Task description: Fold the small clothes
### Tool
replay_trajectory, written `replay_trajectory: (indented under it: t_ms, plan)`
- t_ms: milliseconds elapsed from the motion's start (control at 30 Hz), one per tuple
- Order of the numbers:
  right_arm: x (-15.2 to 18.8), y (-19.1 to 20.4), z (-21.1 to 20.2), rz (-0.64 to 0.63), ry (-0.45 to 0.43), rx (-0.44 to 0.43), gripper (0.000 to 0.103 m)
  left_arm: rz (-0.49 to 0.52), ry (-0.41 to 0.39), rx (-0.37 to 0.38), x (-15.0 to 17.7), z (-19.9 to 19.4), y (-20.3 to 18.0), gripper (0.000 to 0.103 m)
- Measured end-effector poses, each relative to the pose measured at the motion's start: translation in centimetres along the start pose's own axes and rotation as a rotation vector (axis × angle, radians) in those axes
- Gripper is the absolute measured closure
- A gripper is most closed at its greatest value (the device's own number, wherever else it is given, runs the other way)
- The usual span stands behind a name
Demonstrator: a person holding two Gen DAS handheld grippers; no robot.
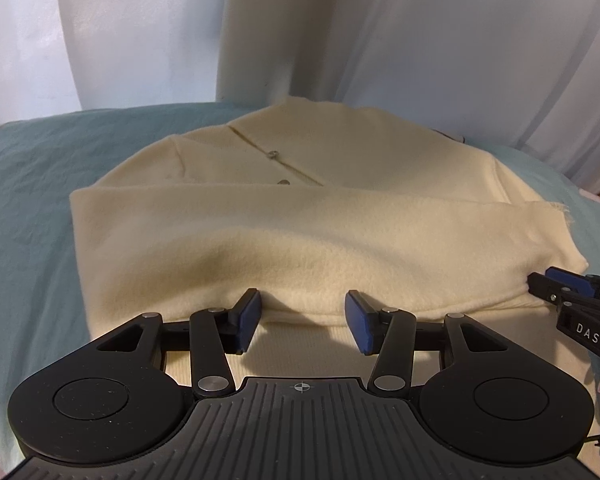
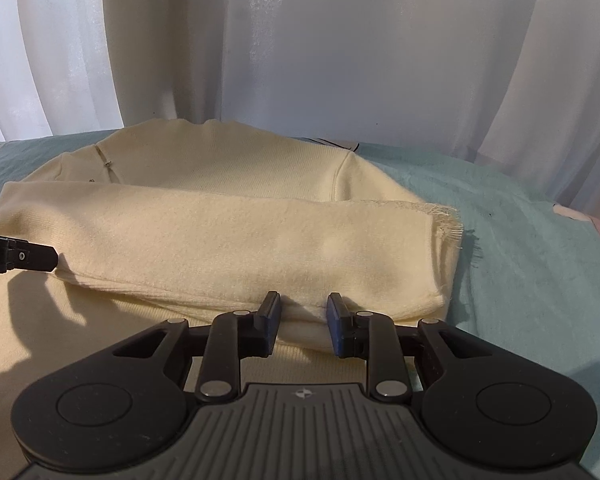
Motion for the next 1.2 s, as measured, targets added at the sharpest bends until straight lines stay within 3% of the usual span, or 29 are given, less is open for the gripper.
replay_trajectory:
  t_ms: [233,367,433,467,533,633,767,833,967,1067,1133,1200]
  plan:
    - [-0.4,0.0,0.5,-0.004,-0.017,0.005,0.079,0.015,-0.016,-0.005,0.0,0.2,-0.2,0.045]
    - [-0.1,-0.3,0.2,0.036,-0.024,-0.022,0.077,0.018,-0.016,0.02,0.5,0.0,-0.6,0.024]
    - [-0.1,-0.6,-0.2,0.066,-0.001,-0.041,0.074,0.024,0.005,0.001,1.0,-0.4,-0.8,0.022]
    - [-0.1,-0.8,-0.6,0.096,0.01,-0.056,0.071,0.017,0.018,-0.013,1.4,-0.6,-0.7,0.022]
    - [0.2,-1.1,-1.7,0.145,-0.003,-0.098,0.05,-0.005,0.017,-0.007,2.3,-1.5,-0.2,0.022]
    - [1.0,-1.2,-3.2,0.137,-0.038,-0.114,0.041,-0.052,0.022,0.001,3.9,-3.1,0.9,0.022]
    - [2.4,-2.3,-3.0,0.213,0.014,-0.158,0.042,-0.085,0.032,-0.023,6.2,-5.3,2.1,0.022]
    - [3.1,-3.0,-3.5,0.262,0.034,-0.154,0.058,-0.115,0.038,-0.035,7.7,-6.8,3.1,0.022]
    - [3.2,-3.7,-8.3,0.283,-0.103,-0.195,0.061,-0.172,0.036,-0.057,10.5,-10.1,4.9,0.02]
    - [2.8,-4.5,-13.5,0.371,-0.26,-0.331,0.061,-0.195,0.042,-0.086,12.6,-12.1,5.8,0.02]
    - [2.6,-5.1,-16.0,0.478,-0.312,-0.535,0.058,-0.211,0.06,-0.091,13.9,-13.1,5.9,0.02]
    - [2.4,-4.8,-17.4,0.57,-0.303,-0.785,0.058,-0.218,0.073,-0.095,14.9,-13.9,5.8,0.02]
Point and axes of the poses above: each gripper's, at about its wrist camera, not at the fingertips, and z roughly the way its jaws point, y to its left, x to its underside, the point moved 4 cm from there along z, roughly the way its jaws point, and after that the axes turned 2 degrees about z, right-handed, at the moved point
